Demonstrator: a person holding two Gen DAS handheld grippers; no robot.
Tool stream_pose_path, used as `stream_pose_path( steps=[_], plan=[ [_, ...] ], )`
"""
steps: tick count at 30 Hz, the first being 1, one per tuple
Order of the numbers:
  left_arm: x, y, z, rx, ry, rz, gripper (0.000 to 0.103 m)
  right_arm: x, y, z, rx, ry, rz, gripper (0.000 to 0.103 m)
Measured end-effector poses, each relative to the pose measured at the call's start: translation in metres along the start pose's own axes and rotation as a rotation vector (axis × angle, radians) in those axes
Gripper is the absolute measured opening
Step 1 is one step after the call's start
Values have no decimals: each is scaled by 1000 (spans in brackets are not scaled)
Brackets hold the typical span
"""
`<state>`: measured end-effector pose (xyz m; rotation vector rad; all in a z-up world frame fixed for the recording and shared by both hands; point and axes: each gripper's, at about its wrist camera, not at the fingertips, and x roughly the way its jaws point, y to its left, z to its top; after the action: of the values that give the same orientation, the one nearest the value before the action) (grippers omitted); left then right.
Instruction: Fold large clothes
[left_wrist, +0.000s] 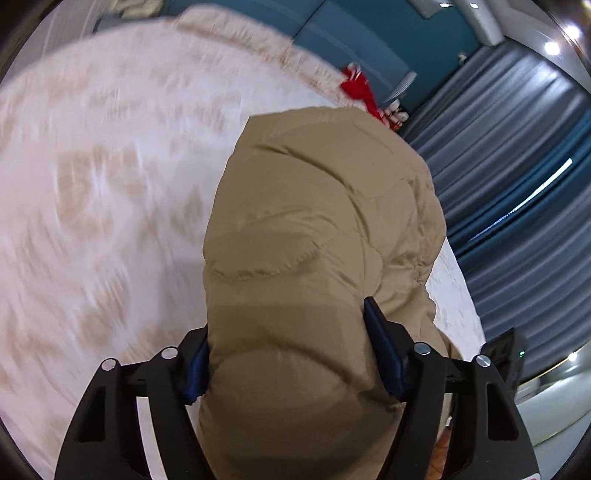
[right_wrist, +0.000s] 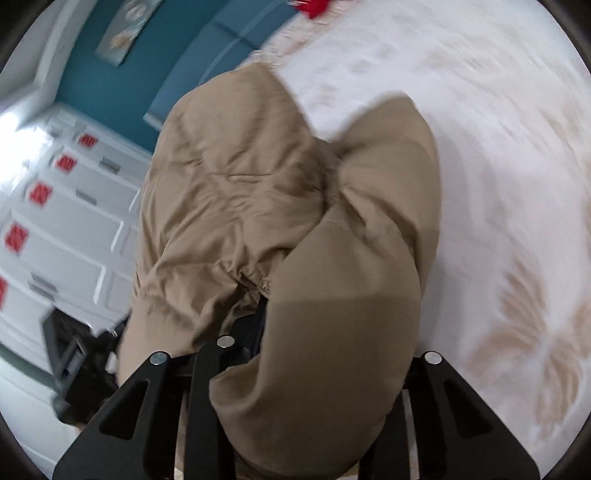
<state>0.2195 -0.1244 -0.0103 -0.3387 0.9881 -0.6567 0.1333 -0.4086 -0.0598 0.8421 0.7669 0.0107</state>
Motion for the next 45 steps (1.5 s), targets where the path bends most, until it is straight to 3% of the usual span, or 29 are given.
stream_pose_path(
  steps=[6, 12, 18, 24, 30, 33, 34, 37, 40, 42, 45],
  plan=[
    [-34, 41, 60, 74, -116, 50, 66, 63, 84, 22, -159, -17, 21, 24],
    [-57, 107, 110, 90, -219, 131, 65, 135, 159, 31, -273, -3, 40, 24],
    [-55, 173, 126, 39, -242, 175, 65, 198, 204, 20, -368, 34, 15, 24],
    [-37, 223, 116, -32, -210, 190, 65, 237, 214, 2, -430, 67, -36, 24],
    [-29, 225, 101, -11, -223, 226, 66, 241, 196, -6, -434, 77, -59, 29],
    [-27, 225, 102, -15, -212, 258, 69, 240, 191, -6, -410, 85, -76, 39],
    [-28, 223, 102, -22, -205, 284, 71, 236, 188, -5, -397, 91, -87, 47],
    [-38, 211, 103, -13, -181, 363, 72, 214, 180, -4, -367, 107, -117, 56],
    [-55, 185, 98, 52, -177, 485, 70, 176, 174, -8, -347, 93, -139, 56],
    [-64, 167, 94, 122, -179, 554, 70, 146, 179, -14, -381, 40, -179, 56],
    [-71, 140, 86, 187, -159, 660, 70, 113, 201, -26, -465, -42, -196, 44]
  ],
)
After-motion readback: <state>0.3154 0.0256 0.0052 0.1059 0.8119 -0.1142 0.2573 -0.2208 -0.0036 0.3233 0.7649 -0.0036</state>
